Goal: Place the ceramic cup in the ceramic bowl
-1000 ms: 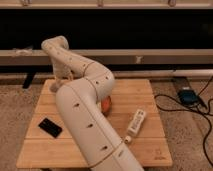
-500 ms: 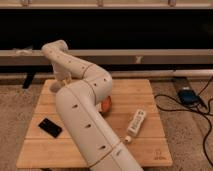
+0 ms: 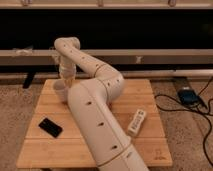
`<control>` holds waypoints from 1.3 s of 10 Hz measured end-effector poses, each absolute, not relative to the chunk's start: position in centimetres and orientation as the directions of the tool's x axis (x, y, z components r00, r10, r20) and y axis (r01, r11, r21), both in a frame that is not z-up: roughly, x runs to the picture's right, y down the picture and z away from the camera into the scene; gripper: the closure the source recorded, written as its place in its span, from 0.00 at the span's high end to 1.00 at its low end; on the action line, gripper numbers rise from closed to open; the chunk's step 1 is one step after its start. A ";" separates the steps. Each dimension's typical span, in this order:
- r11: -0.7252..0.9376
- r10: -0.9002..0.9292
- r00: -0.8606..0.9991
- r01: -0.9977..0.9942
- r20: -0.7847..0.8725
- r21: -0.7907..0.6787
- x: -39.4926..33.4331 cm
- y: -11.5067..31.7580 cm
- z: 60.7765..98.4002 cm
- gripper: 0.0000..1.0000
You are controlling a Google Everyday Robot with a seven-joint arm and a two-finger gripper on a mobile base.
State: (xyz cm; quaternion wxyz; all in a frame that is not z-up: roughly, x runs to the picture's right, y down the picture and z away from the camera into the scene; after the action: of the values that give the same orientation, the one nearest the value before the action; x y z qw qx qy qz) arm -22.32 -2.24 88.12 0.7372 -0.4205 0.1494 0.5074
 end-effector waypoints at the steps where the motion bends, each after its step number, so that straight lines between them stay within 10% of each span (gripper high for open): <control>1: 0.126 0.634 0.442 -0.869 -0.635 -0.479 -21.5 -2.6 86.9 0.00; 8: 0.054 0.736 0.323 -0.904 -0.595 -0.424 -11.5 -2.6 81.1 0.01; 13: -0.029 0.773 0.123 -0.973 -0.622 -0.229 -7.0 -1.9 82.8 0.50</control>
State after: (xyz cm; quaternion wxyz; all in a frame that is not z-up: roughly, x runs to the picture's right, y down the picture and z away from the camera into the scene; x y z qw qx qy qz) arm -7.03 -1.90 82.75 0.6788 -0.3174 0.1572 0.6433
